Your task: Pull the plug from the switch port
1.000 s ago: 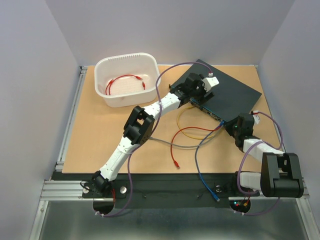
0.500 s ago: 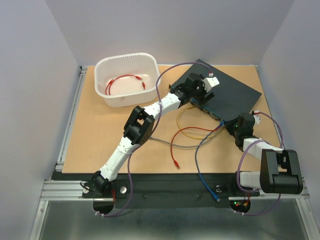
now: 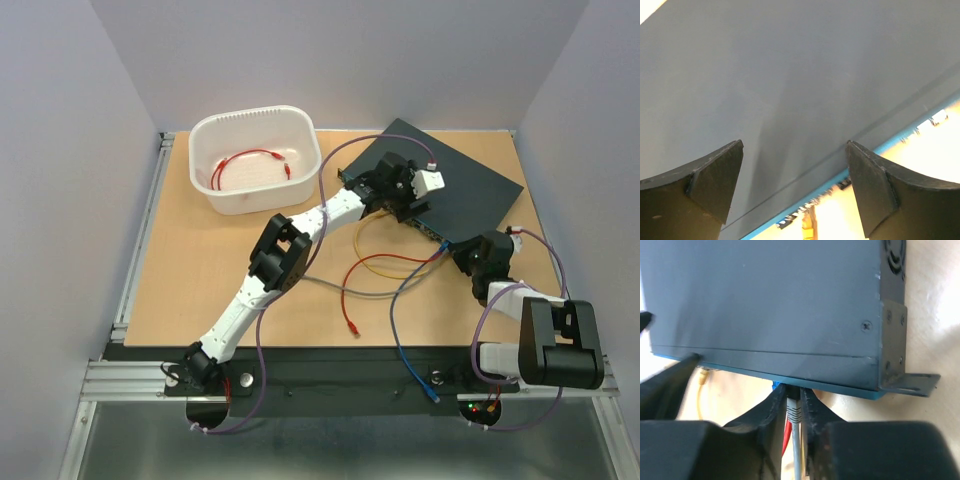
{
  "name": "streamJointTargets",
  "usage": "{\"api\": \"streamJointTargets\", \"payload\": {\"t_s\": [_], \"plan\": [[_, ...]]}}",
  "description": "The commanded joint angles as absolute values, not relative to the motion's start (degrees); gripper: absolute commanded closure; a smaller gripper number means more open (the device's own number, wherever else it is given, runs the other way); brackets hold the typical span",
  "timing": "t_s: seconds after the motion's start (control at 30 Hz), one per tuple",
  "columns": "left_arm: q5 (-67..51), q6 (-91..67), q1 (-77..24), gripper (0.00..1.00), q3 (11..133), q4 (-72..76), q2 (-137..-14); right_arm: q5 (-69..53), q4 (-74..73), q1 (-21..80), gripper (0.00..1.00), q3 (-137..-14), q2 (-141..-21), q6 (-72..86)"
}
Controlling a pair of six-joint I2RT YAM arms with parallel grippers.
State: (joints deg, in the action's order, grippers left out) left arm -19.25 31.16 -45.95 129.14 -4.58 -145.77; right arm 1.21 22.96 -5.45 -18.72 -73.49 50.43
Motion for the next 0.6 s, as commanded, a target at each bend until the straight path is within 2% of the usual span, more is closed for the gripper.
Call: {"api": "streamJointTargets", "payload": {"t_s": [0.0,0.23,0.5,0.57], "plan": [[-20.48,41.30,-47.90,0.03,130.26,-8.00,-141.95,-4.91,26.62,-9.04,0.75,-15.12,-73.30,52.99],[-17.67,46.75,-48.25,0.03,127.44,-5.37,-142.29,-7.11,26.72,-10.55,0.74,-10.55,-68.30,55.63],[-15.99,47.37,-48.34,0.04,126.30,-3.52,-143.17,-7.12,27.07,-11.25,0.77,-11.34,-71.18,54.40],[-16.17,46.67,-48.34,0.04,126.65,-3.52,-143.17,-7.03,27.16,-11.25,0.70,-12.04,-72.15,54.49]]}}
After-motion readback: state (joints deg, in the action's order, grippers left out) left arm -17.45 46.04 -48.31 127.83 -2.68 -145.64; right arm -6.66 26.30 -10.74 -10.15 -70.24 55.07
